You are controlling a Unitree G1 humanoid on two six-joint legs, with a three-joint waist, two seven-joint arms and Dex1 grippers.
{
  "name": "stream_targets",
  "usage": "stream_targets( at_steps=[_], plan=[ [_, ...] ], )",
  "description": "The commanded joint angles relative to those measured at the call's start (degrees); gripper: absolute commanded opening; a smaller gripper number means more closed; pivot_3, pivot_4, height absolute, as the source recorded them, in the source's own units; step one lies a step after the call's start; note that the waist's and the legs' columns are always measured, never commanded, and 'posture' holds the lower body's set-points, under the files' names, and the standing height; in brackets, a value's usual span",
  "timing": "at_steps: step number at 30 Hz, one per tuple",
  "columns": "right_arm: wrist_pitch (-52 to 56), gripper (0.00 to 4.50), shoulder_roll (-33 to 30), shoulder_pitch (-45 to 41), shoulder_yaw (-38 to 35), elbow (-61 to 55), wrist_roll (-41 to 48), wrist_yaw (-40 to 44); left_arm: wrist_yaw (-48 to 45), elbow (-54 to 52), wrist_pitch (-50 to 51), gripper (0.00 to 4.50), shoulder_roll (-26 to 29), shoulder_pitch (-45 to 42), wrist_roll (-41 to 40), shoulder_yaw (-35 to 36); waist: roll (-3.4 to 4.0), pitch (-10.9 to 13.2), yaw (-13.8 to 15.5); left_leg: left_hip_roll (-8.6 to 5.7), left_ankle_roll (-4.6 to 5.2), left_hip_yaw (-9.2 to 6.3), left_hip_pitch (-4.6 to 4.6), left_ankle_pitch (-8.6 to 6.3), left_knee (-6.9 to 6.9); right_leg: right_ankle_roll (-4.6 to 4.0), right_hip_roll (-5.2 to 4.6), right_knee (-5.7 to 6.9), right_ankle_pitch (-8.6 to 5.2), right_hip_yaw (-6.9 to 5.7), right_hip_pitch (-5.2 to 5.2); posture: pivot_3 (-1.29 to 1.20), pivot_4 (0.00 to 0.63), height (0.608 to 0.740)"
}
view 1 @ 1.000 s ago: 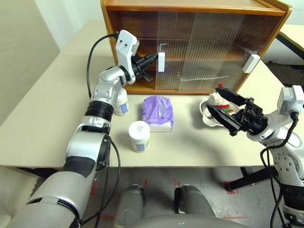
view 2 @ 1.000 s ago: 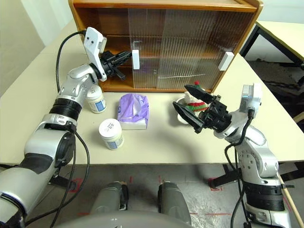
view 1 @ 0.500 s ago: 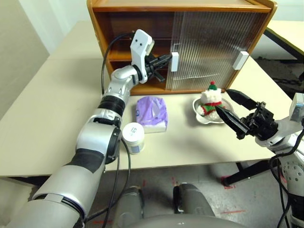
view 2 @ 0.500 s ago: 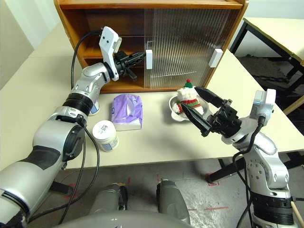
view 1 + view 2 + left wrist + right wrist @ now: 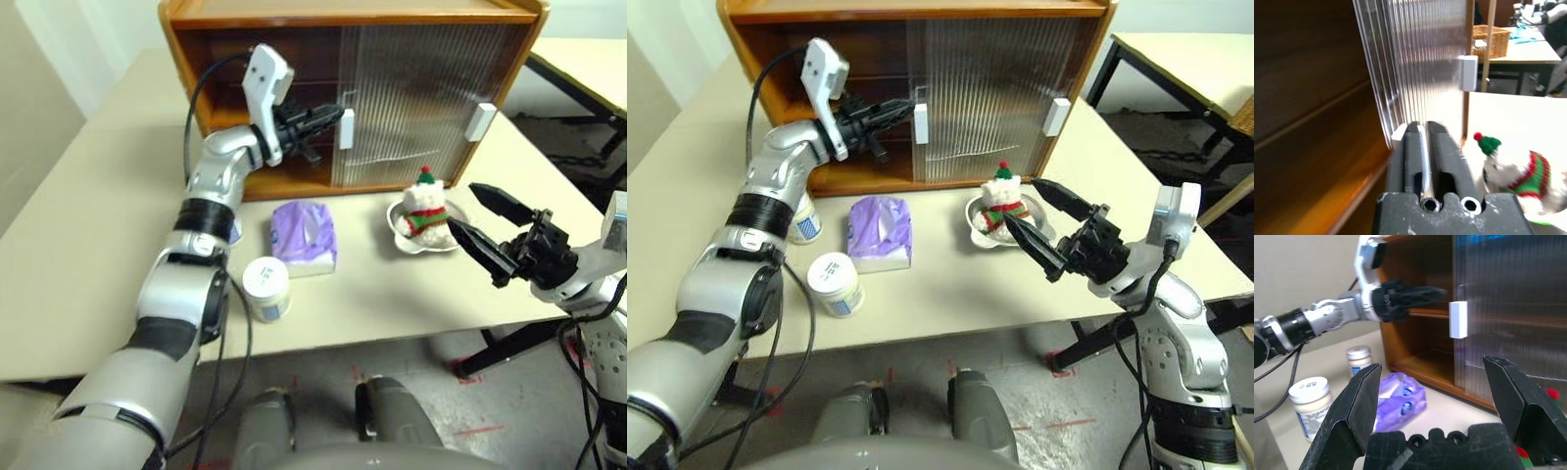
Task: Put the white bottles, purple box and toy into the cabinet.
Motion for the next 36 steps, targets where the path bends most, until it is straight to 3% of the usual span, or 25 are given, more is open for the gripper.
stream_targets(
  at_steps=[1,8,13,14,19,26,36],
  plan=[
    [-1.1,4.50,-1.1,-1.8,-0.8,3.0,-0.2,1.6,-2.3,-10.2,8.1,1.77,4.4,4.1,-3.5,1.3,0.01,0.0,-0.4,-0.01,0.00,-0.08,-0.01,0.00,0.02,-0.01,0.02,0.07,-0.01,-0.01,0.00,-0.08,0.000,0.740],
    [-1.4,4.50,-2.9,-5.1,-1.2,8.8,-0.2,4.8,-5.6,-29.0,23.2,4.43,16.8,13.1,-11.6,5.5,0.06,0.0,0.8,-0.02,0.00,-0.32,0.09,0.00,0.10,-0.05,0.08,0.23,-0.01,-0.05,0.09,-0.01,0.014,0.740],
    [-1.5,4.50,-4.1,-7.1,-1.4,12.6,-0.5,7.0,-7.6,-37.9,29.7,4.47,25.2,22.8,-18.3,12.3,0.16,0.1,2.0,0.04,0.00,-0.32,0.51,0.00,0.01,-0.23,0.04,0.21,-0.18,-0.03,0.47,0.04,0.022,0.740],
    [-1.6,4.50,-4.3,-7.5,-1.6,13.4,-0.5,7.4,-7.3,-38.8,30.0,4.47,26.2,25.5,-19.2,14.6,0.19,0.2,2.6,0.05,0.00,-0.31,0.62,0.00,-0.01,-0.78,0.03,0.19,-0.51,-0.03,0.57,0.04,0.024,0.740],
    [-1.7,4.50,-5.1,-8.1,-2.0,15.6,-0.8,9.1,-3.9,-39.5,26.7,4.47,26.9,34.1,-19.8,21.0,0.26,0.3,4.5,0.08,-0.01,-0.26,0.83,0.00,-0.14,-1.02,-0.13,0.21,-0.70,-0.01,0.66,0.06,0.028,0.740],
    [-0.3,4.50,-3.9,-6.8,-1.0,14.0,0.2,10.4,-7.1,-40.4,18.6,4.47,27.2,46.0,-16.4,17.6,0.39,0.4,6.5,0.11,-0.03,-0.25,0.83,-0.02,-0.15,-1.05,-0.24,0.11,-0.73,-0.05,0.51,0.06,0.037,0.740],
    [0.4,4.50,-3.1,-5.7,-0.3,12.0,-0.1,9.5,-3.6,-32.7,8.0,4.47,24.4,47.2,-9.0,11.3,1.01,1.0,7.5,0.14,-0.04,-0.24,0.74,-0.03,-0.31,-1.06,-0.25,-0.05,-0.74,-0.06,0.53,0.06,0.049,0.740]
  ],
)
